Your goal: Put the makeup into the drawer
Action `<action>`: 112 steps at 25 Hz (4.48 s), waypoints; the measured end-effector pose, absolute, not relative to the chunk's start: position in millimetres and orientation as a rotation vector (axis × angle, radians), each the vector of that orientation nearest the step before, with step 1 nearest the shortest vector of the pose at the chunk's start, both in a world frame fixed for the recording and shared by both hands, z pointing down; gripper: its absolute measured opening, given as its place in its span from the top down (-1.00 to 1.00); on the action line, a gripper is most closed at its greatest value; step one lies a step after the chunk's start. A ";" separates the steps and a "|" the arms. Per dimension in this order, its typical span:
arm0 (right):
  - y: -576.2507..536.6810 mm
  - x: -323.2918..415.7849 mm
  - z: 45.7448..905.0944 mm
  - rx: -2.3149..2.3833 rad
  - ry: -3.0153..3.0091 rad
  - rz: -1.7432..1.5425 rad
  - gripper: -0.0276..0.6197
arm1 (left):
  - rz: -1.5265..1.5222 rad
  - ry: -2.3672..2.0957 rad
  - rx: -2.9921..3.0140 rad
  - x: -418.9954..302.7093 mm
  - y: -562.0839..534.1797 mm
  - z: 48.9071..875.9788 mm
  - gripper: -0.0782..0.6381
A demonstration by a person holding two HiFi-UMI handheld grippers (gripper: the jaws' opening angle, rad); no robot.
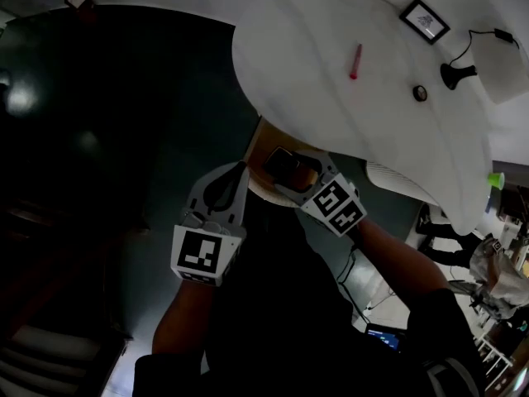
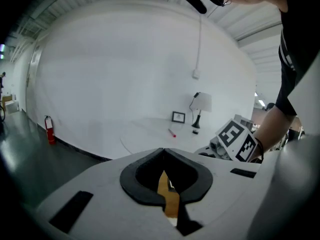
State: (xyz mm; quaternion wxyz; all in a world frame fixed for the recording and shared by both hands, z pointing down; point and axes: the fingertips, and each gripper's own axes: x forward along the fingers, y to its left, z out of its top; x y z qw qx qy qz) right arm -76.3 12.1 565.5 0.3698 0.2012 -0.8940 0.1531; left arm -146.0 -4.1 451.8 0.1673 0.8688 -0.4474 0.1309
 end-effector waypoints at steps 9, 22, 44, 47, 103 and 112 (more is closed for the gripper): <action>10.5 -95.4 668.4 0.370 -2.239 0.377 0.05 | 0.383 -1.241 2.449 -159.0 -29.1 523.6 0.75; -10.4 -96.6 731.9 0.244 -2.192 0.327 0.05 | 0.452 -1.180 2.379 -150.8 -13.0 574.0 0.75; 4.1 -110.1 774.6 0.086 -2.125 0.326 0.05 | 0.459 -1.212 2.360 -160.6 -6.0 571.8 0.75; 2.2 -108.2 763.1 0.104 -2.127 0.303 0.05 | 0.456 -1.213 2.369 -161.4 -3.7 566.4 0.75; 99.0 162.4 280.4 1.173 -2.717 0.256 0.86 | 0.203 -1.067 2.716 26.9 88.6 267.9 0.75; 101.2 238.2 294.0 1.231 -2.718 0.302 0.86 | 0.200 -1.070 2.724 96.7 93.4 274.6 0.75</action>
